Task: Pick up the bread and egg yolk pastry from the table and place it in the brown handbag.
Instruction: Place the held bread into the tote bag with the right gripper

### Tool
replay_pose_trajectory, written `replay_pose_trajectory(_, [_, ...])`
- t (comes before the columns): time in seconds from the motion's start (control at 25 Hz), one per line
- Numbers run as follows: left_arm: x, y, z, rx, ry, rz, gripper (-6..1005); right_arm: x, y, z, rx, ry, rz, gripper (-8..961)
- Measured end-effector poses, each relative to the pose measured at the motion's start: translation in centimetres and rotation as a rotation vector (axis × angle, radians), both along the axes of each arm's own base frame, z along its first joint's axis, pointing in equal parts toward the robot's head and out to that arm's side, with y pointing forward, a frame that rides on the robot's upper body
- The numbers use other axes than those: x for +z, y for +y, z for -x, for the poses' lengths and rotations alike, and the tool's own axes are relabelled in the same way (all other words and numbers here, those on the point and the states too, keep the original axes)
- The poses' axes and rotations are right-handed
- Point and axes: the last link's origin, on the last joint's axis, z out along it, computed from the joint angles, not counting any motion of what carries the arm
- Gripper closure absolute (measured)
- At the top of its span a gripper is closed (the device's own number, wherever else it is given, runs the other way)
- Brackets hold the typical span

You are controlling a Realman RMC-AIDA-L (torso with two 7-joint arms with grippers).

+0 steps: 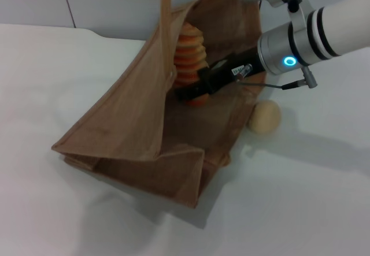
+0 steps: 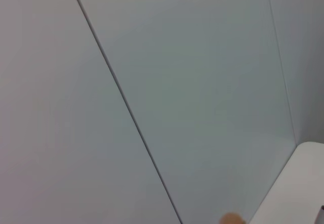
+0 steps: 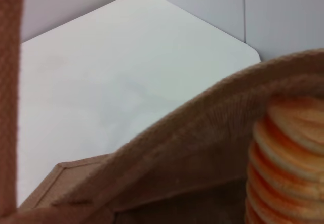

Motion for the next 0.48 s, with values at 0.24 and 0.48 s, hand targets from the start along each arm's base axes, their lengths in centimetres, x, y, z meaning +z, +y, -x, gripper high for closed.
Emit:
replay_pose_trajectory(0.24, [0.1, 0.0, 0.2, 0.006, 0.000, -0.004, 885, 0.0, -0.2, -0.4, -0.006, -0.016, 0.013, 69])
replay_pose_trajectory(0.48, [0.4, 0.4, 1.3, 0.044, 0.019, -0.035, 885, -0.1, -1.1, -0.9, -0.005, -0.005, 0.065, 70])
